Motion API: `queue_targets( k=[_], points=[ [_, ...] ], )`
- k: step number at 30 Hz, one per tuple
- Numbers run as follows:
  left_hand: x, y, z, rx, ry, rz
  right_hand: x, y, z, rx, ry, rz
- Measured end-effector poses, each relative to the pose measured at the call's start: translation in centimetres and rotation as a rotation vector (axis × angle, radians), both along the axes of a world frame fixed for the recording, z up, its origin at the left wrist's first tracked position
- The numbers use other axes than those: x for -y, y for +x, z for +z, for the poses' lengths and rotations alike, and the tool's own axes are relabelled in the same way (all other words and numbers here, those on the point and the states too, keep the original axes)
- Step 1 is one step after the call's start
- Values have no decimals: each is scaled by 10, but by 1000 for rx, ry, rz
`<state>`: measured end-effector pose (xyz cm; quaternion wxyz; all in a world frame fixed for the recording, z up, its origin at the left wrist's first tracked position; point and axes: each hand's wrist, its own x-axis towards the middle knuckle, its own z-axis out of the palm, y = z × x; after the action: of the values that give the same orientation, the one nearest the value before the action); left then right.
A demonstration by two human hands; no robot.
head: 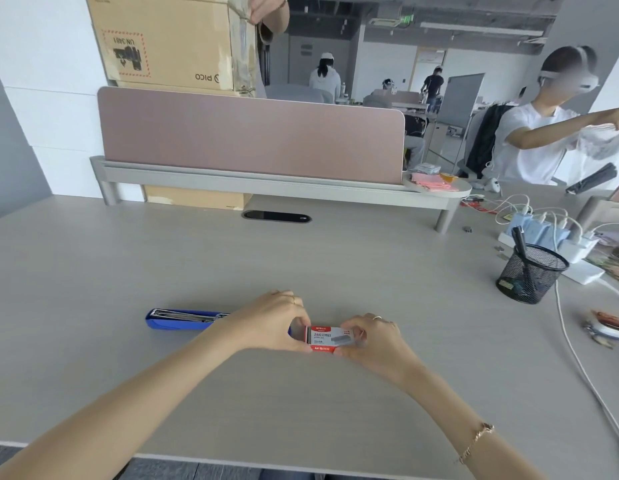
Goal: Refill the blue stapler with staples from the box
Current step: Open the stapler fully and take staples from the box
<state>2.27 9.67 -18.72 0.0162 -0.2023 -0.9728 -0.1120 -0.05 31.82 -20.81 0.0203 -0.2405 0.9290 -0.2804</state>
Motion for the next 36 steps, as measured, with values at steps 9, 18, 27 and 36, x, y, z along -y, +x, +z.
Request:
queue_targets(
  k=[9, 18, 27, 36],
  points=[
    [16, 8, 1, -2, 39, 22, -14, -3, -2, -68, 71, -11],
    [9, 2, 6, 59, 52, 9, -5, -1, -2, -166, 108, -10],
    [9, 1, 9, 141, 174, 112, -6, 0, -1, -137, 100, 1],
    [12, -1, 10, 161, 247, 137, -5, 3, 0, -136, 98, -6]
  ],
)
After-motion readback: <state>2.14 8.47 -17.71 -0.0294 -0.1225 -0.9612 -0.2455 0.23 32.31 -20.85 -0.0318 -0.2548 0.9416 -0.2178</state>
